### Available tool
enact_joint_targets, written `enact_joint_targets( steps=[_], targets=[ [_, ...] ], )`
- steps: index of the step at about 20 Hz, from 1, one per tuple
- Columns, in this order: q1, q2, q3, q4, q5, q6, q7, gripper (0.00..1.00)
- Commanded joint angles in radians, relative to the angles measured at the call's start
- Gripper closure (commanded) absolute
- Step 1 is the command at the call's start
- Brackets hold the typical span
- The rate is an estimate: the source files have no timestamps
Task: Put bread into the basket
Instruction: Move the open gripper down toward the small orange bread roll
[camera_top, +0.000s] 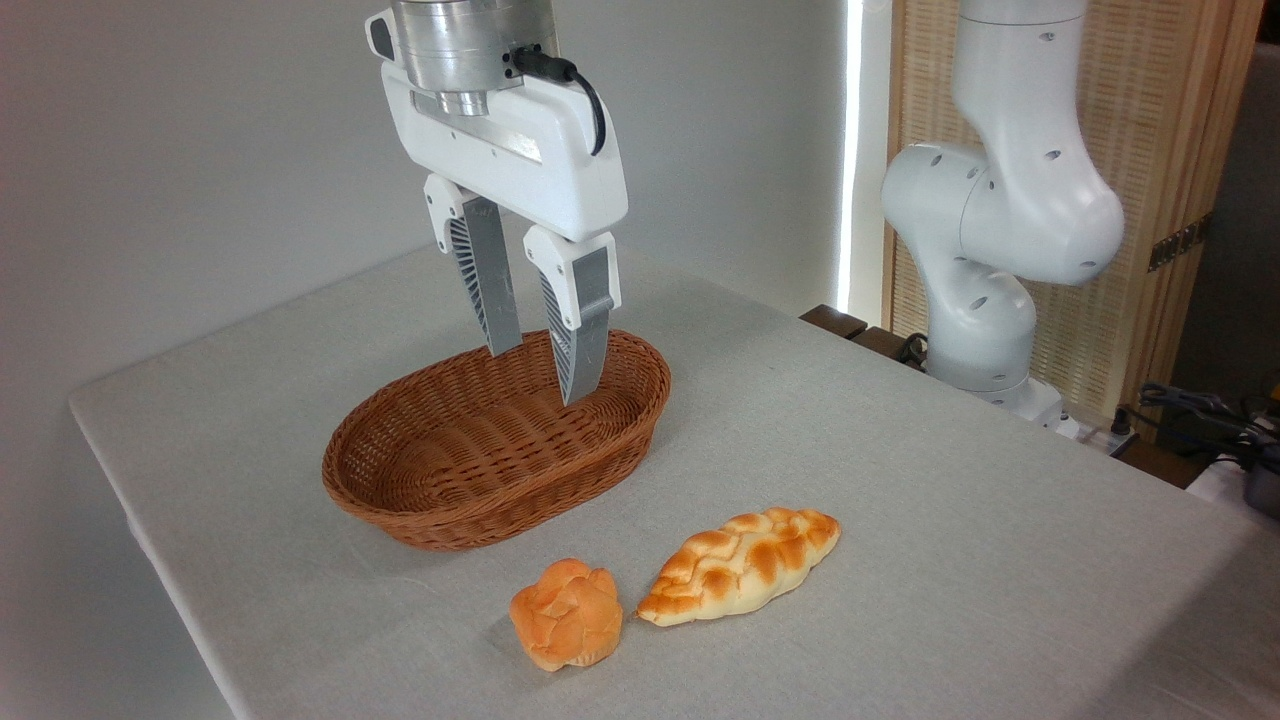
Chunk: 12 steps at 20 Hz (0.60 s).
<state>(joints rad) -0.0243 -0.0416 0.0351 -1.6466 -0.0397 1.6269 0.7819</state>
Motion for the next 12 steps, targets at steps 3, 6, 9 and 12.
enact_joint_targets(
  steps=[3,6,9,12],
  targets=[
    [0.003,-0.024,0.014,-0.028,-0.009,0.011,0.02,0.0],
    [0.01,-0.024,0.011,-0.032,-0.011,0.014,0.019,0.0],
    [0.021,-0.024,0.011,-0.068,-0.009,0.066,0.02,0.0],
    [0.033,-0.023,0.006,-0.13,-0.009,0.186,0.02,0.0]
  ],
)
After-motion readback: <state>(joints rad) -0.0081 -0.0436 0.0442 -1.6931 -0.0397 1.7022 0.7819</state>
